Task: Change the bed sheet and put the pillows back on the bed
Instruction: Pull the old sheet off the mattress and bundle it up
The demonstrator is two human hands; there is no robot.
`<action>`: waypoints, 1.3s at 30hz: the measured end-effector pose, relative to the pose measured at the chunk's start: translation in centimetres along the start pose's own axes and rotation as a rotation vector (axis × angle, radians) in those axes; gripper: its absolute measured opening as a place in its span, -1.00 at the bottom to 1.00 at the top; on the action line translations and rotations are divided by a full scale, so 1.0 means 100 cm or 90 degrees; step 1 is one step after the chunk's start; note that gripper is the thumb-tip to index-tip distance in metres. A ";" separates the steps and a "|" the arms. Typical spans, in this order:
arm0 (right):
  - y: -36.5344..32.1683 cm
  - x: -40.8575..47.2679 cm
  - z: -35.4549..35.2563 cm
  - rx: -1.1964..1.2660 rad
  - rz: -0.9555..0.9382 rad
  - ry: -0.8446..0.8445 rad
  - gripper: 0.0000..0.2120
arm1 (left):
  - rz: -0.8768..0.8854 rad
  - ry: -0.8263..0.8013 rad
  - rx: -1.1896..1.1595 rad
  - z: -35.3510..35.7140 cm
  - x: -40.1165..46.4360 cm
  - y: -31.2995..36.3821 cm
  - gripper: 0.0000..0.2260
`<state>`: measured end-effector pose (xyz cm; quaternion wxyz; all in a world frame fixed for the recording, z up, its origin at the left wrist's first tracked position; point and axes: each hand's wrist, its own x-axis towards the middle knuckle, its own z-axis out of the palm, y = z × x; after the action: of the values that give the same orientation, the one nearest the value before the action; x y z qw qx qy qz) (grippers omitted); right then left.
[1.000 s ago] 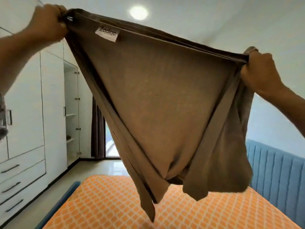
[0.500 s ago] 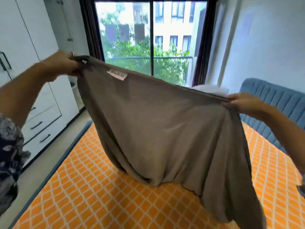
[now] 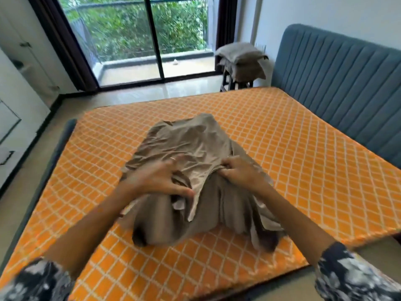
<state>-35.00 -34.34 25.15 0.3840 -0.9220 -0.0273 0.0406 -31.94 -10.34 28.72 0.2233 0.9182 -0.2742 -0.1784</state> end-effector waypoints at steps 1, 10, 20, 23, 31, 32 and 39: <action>-0.007 -0.006 0.010 -0.004 -0.009 0.015 -0.89 | 0.014 0.008 0.060 0.021 0.005 0.012 -0.02; -0.027 -0.096 0.086 0.007 -0.039 0.143 -0.84 | 0.204 0.083 0.384 0.072 -0.022 0.012 -0.77; 0.029 -0.099 0.117 0.247 0.028 0.095 -0.46 | 0.174 0.130 0.324 0.029 -0.043 0.009 -0.63; 0.052 -0.092 0.113 0.266 0.083 0.138 -0.40 | 0.183 0.166 0.302 0.008 -0.034 0.007 -0.61; 0.077 -0.068 0.107 0.362 0.183 0.261 -0.60 | 0.203 0.258 0.281 -0.028 -0.016 0.020 -0.62; 0.077 -0.066 0.108 0.356 0.188 0.277 -0.64 | 0.201 0.262 0.282 -0.031 -0.014 0.022 -0.62; 0.092 -0.026 0.063 0.178 0.172 0.324 -0.84 | 0.164 0.252 0.249 -0.042 -0.003 0.034 -0.73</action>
<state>-38.02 -36.57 14.28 0.4924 -0.8363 0.1984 -0.1372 -31.73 -11.40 34.04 0.1120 0.9183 -0.3687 0.0903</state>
